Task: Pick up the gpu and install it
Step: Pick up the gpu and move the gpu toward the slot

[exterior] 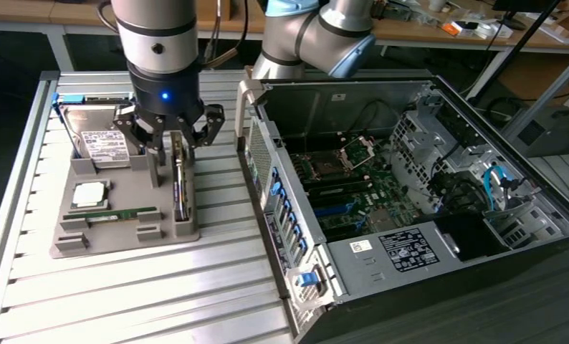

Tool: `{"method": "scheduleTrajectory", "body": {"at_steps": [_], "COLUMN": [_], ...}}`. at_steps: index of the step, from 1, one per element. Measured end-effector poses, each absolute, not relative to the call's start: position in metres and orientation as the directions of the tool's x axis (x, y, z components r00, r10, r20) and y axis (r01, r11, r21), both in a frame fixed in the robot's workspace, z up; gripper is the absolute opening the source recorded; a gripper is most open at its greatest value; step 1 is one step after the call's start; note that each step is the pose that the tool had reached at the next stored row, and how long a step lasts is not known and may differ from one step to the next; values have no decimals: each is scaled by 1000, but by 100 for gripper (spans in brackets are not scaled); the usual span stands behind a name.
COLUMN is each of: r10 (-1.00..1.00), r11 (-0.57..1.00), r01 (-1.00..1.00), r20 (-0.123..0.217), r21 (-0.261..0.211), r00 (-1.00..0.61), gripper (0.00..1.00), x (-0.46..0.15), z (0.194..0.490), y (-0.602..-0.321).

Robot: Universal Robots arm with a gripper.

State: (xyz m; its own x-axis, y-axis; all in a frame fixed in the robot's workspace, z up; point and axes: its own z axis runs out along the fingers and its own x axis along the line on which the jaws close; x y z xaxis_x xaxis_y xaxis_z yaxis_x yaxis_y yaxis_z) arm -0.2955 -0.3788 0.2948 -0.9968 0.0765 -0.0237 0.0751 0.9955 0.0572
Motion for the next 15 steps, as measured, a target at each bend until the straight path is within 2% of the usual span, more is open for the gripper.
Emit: {"method": "scheduleTrajectory", "body": {"at_steps": [15], "r10": [77], "r11": [996], "r01": [75], "r20": [-23], "r21": [57], "r00": [-997], "gripper": [48], "x": [-298], "z": [266], "y": [-366]}}
